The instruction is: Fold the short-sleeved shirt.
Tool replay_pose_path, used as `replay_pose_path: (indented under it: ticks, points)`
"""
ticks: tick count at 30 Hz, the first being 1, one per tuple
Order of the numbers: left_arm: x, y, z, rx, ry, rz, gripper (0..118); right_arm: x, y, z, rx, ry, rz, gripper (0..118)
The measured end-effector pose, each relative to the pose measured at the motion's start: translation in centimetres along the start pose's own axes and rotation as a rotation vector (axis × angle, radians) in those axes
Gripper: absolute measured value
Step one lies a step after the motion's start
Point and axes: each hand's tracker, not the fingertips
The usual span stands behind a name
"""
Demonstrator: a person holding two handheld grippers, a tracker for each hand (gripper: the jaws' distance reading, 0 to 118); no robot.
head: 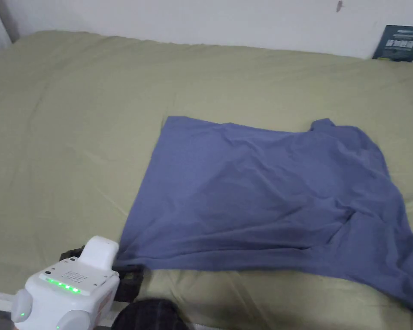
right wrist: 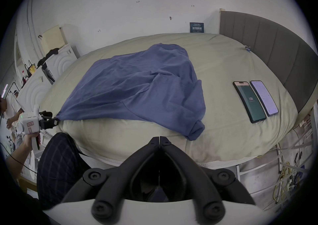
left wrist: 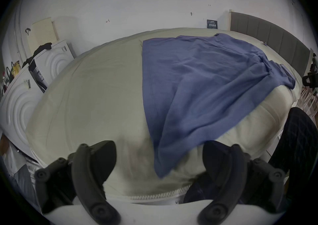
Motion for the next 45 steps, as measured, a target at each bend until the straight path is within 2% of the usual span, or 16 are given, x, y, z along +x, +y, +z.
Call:
replay_pose_path:
  ticks: [1, 2, 7, 8, 9, 11, 12, 16, 17, 18, 19, 20, 29, 36, 41, 45]
  points:
    - [-0.1, 0.2, -0.2, -0.001, -0.002, 0.005, 22, 0.2, 0.1, -0.2, -0.009, -0.013, 0.008, 0]
    - [-0.2, 0.6, -0.5, -0.004, -0.002, 0.015, 3, 0.3, 0.3, -0.4, -0.019, -0.034, 0.020, 0]
    - [1.1, 1.6, 0.5, 0.001, -0.020, 0.031, 2, 3.4, 1.0, -3.1, -0.036, -0.131, 0.059, 0]
    - [1.2, 1.6, 0.7, 0.007, -0.022, 0.035, 2, 3.8, 1.0, -3.8, -0.038, -0.126, 0.070, 8]
    - [1.2, 1.6, 1.0, 0.008, -0.026, 0.038, 2, 4.4, 1.2, -4.7, -0.047, -0.131, 0.079, 32]
    - [1.2, 2.1, 1.6, 0.001, -0.027, 0.052, 2, 5.3, 1.3, -6.5, -0.091, -0.130, 0.100, 105]
    - [1.3, 2.2, 1.9, 0.000, -0.027, 0.060, 2, 5.6, 0.8, -7.6, -0.089, -0.138, 0.112, 111]
    - [1.1, 2.8, 2.7, 0.006, -0.027, 0.082, 2, 5.2, 0.9, -10.5, -0.123, -0.129, 0.180, 111]
    - [1.3, 3.0, 2.9, 0.008, -0.028, 0.082, 2, 5.1, 0.9, -11.2, -0.145, -0.152, 0.188, 105]
    - [1.3, 3.1, 2.8, 0.011, -0.023, 0.081, 2, 5.3, 1.0, -11.5, -0.142, -0.119, 0.177, 81]
    - [1.3, 3.2, 2.8, 0.008, -0.019, 0.077, 2, 5.6, 1.0, -11.6, -0.129, -0.103, 0.166, 35]
    - [1.3, 3.4, 2.9, -0.005, -0.028, 0.079, 2, 5.5, 1.0, -11.5, -0.127, -0.054, 0.126, 10]
    - [-0.7, 5.6, 6.5, -0.016, -0.074, 0.040, 0, 6.3, 3.9, -5.3, -0.116, -0.005, 0.035, 9]
    - [-1.6, 11.3, 6.9, -0.086, -0.156, -0.019, 0, 7.0, 10.5, -3.0, -0.156, 0.053, 0.057, 9]
    - [-2.6, 18.1, 4.0, -0.153, -0.159, -0.009, 0, 6.8, 18.6, -5.1, -0.212, 0.081, 0.055, 9]
    - [-2.6, 23.0, -2.1, -0.260, -0.093, -0.019, 0, 6.0, 23.8, -11.0, -0.299, 0.018, 0.058, 9]
